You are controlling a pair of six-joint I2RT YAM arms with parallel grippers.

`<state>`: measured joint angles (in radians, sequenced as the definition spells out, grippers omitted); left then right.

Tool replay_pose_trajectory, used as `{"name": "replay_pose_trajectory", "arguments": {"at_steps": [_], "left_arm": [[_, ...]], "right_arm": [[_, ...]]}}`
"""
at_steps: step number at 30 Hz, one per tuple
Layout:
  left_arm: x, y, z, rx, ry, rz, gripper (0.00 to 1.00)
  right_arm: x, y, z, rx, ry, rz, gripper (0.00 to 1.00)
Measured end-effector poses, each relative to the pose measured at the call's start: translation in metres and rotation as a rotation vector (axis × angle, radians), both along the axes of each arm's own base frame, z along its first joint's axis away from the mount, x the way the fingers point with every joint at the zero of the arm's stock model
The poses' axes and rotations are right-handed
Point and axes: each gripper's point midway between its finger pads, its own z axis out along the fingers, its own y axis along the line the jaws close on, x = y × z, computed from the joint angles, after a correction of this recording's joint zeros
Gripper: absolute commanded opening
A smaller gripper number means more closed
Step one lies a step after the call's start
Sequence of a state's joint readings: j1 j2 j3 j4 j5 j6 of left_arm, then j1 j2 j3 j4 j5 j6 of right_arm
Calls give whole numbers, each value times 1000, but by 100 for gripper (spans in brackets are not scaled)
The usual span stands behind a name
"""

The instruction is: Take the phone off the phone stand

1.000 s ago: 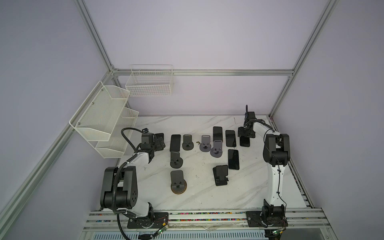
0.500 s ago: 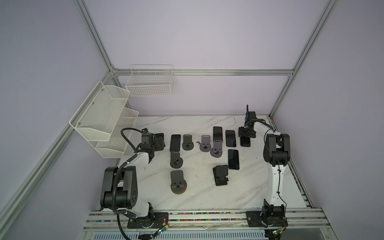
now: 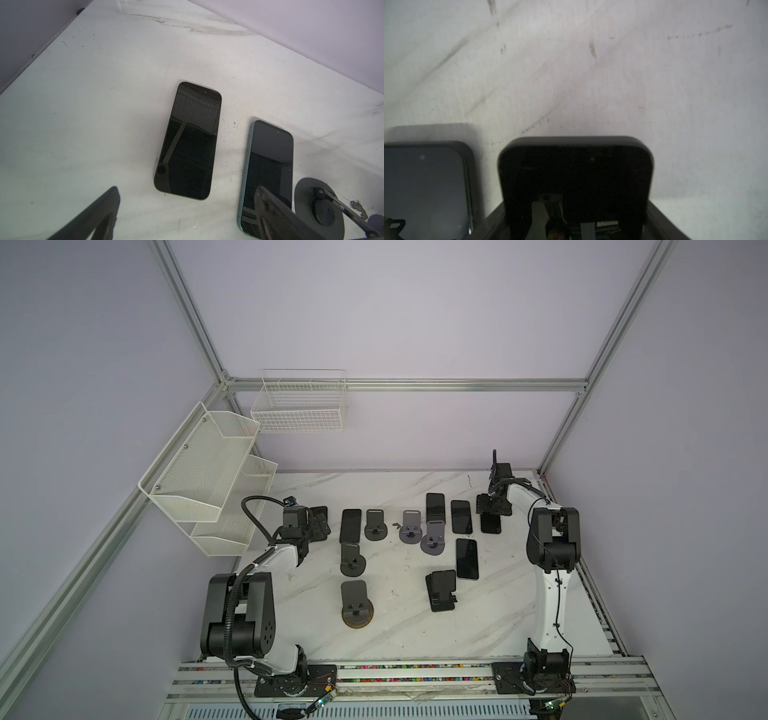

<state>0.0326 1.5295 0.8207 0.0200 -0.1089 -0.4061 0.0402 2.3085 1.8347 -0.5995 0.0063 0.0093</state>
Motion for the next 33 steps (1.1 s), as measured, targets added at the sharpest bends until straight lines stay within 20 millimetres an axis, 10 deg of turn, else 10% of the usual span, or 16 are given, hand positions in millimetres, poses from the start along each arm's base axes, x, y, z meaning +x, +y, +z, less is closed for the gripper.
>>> {"name": "replay_pose_trajectory", "arguments": {"at_steps": [27, 28, 33], "left_arm": [[0, 1, 0, 1, 0, 7, 99], [0, 1, 0, 2, 0, 8, 100], [0, -2, 0, -7, -1, -9, 99]], "right_arm": [[-5, 4, 6, 17, -32, -27, 85], [-10, 6, 6, 36, -32, -35, 96], [-25, 14, 52, 122, -154, -94, 97]]}}
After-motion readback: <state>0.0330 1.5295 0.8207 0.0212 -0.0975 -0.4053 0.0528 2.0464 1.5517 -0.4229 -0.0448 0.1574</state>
